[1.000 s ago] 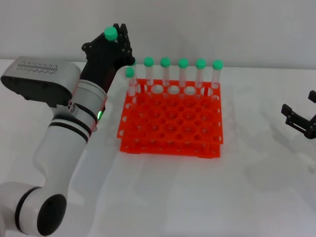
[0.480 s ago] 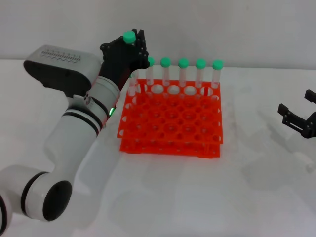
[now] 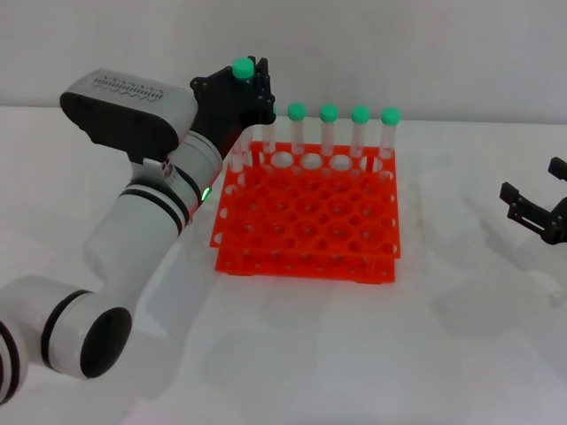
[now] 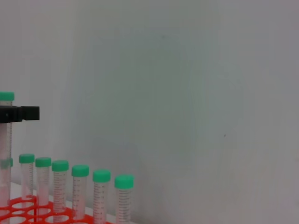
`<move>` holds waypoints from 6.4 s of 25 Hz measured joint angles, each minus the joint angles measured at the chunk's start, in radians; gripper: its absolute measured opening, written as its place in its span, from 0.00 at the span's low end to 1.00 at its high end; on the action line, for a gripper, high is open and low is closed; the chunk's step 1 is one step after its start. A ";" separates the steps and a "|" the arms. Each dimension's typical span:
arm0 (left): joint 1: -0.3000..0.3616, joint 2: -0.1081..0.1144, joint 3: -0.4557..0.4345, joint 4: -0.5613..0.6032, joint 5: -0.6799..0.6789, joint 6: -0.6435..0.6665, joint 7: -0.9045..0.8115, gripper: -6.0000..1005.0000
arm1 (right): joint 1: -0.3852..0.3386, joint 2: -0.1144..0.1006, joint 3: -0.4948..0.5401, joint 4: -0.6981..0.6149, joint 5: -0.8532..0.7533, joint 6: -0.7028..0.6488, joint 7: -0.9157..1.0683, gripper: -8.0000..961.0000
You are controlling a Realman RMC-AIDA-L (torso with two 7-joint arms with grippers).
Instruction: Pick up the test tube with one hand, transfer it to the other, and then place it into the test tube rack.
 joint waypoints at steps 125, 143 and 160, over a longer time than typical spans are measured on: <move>0.221 -0.001 0.050 -0.010 0.218 0.469 -0.219 0.15 | -0.060 -0.001 0.010 0.000 0.094 -0.079 -0.025 0.88; 0.276 0.078 0.011 -0.411 0.439 0.658 -1.198 0.18 | -0.081 -0.005 0.011 0.000 0.108 -0.093 -0.079 0.88; 0.204 0.066 0.016 -0.543 0.526 0.506 -1.296 0.20 | -0.088 0.000 0.010 0.015 0.108 -0.093 -0.094 0.88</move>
